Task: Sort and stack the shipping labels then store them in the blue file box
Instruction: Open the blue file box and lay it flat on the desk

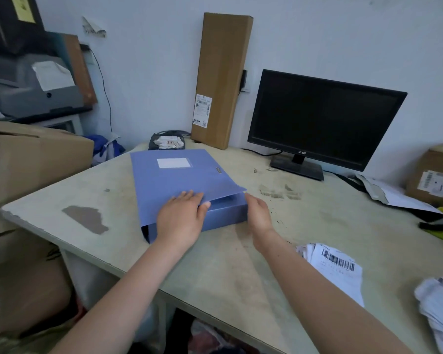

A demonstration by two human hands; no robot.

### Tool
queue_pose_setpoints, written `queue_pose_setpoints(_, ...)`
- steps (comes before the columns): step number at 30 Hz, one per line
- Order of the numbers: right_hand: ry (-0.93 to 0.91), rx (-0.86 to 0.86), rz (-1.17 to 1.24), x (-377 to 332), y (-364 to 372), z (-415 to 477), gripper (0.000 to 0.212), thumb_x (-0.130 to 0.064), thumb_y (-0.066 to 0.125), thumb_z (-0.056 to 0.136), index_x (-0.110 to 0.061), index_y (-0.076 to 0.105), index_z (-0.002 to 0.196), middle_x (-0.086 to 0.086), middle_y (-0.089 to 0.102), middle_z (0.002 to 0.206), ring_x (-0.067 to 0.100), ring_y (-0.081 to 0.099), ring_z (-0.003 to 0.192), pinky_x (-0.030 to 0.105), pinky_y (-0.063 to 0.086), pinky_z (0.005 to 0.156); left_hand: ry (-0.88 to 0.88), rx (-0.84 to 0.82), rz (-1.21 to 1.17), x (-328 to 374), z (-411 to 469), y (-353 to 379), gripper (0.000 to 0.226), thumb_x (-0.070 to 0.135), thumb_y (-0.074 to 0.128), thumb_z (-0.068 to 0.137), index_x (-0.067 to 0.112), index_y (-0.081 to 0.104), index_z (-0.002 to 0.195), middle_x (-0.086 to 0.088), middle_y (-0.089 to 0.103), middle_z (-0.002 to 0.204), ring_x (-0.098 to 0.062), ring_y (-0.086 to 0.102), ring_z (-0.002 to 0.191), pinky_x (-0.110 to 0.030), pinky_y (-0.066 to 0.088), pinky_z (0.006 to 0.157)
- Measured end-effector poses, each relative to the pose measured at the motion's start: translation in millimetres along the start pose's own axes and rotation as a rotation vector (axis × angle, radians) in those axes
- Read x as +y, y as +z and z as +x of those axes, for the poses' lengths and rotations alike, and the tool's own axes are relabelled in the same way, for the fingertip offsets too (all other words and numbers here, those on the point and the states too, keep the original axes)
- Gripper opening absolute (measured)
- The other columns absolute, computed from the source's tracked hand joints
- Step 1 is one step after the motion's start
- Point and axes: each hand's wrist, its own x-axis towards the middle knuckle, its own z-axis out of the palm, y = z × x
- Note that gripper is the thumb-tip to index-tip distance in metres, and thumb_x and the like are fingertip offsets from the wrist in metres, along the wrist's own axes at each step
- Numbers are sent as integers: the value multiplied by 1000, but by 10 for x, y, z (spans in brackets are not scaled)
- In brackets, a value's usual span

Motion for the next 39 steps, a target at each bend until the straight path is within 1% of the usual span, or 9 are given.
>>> queue_pose_setpoints(4, 85, -16, 128, -89, -34, -7, 27, -40, 45, 98, -15, 53, 103, 2, 57, 103, 20, 55, 91, 37, 51, 85, -42, 125, -53, 25, -35, -72, 39, 41, 24, 103, 32, 57, 122, 4, 69, 103, -24, 62, 94, -34, 47, 70)
queue_pose_setpoints(6, 82, -74, 108, -119, -44, -88, 35, -39, 54, 92, -13, 53, 115, 5, 58, 103, 19, 57, 85, 33, 52, 64, -32, 148, -64, 79, -52, -89, 38, 41, 24, 103, 33, 57, 120, 4, 69, 97, -24, 62, 89, -33, 46, 66)
queue_pose_setpoints(8, 77, -94, 144, -146, -69, -127, 51, -39, 60, 87, -16, 48, 131, 7, 58, 118, 21, 60, 91, 32, 53, 58, 0, 179, -60, 158, -56, -111, 38, 41, 25, 103, 31, 59, 116, 3, 69, 91, -24, 63, 85, -32, 43, 62)
queue_pose_setpoints(15, -46, 97, 293, -441, -549, -209, 41, -28, 58, 91, -19, 53, 131, 2, 57, 112, 16, 56, 86, 35, 52, 67, 65, 261, -151, 575, 122, -255, 37, 40, 26, 103, 22, 59, 102, 2, 59, 71, -27, 54, 67, -33, 33, 52)
queue_pose_setpoints(20, -116, 257, 336, -583, -1161, -291, 48, -28, 58, 90, -23, 51, 137, 2, 56, 127, 23, 56, 104, 38, 54, 78, 139, 289, -286, 1193, 322, -172, 39, 39, 27, 103, 17, 42, 74, 3, 41, 53, -23, 42, 53, -33, 17, 45)
queue_pose_setpoints(23, -150, 338, 362, -575, -1555, -331, 48, -28, 57, 90, -21, 50, 137, 3, 56, 126, 23, 56, 104, 38, 52, 75, 165, 289, -369, 1564, 380, -36, 41, 38, 26, 104, 15, 41, 74, 1, 41, 52, -23, 42, 51, -36, 24, 49)
queue_pose_setpoints(26, -147, 382, 391, -517, -1817, -350, 46, -27, 58, 89, -23, 53, 135, 3, 58, 125, 21, 57, 100, 35, 52, 73, 183, 286, -387, 1826, 392, 73, 41, 37, 27, 104, 14, 38, 72, 3, 36, 50, -15, 32, 45, -36, 20, 47)
queue_pose_setpoints(34, -162, 476, 406, -373, -2301, -325, 52, -24, 56, 90, -24, 47, 141, 1, 54, 128, 25, 56, 111, 48, 50, 98, 167, 284, -487, 2297, 361, 367, 41, 36, 27, 104, 10, 48, 79, -7, 48, 57, -23, 40, 51, -38, 26, 49)
queue_pose_setpoints(39, -174, 488, 397, -318, -2379, -260, 44, -22, 56, 89, -26, 53, 133, -12, 58, 99, 20, 57, 97, 47, 50, 99, 104, 328, -562, 2376, 322, 522, 43, 34, 31, 104, 7, 49, 77, -8, 51, 64, -26, 43, 59, -36, 27, 53)
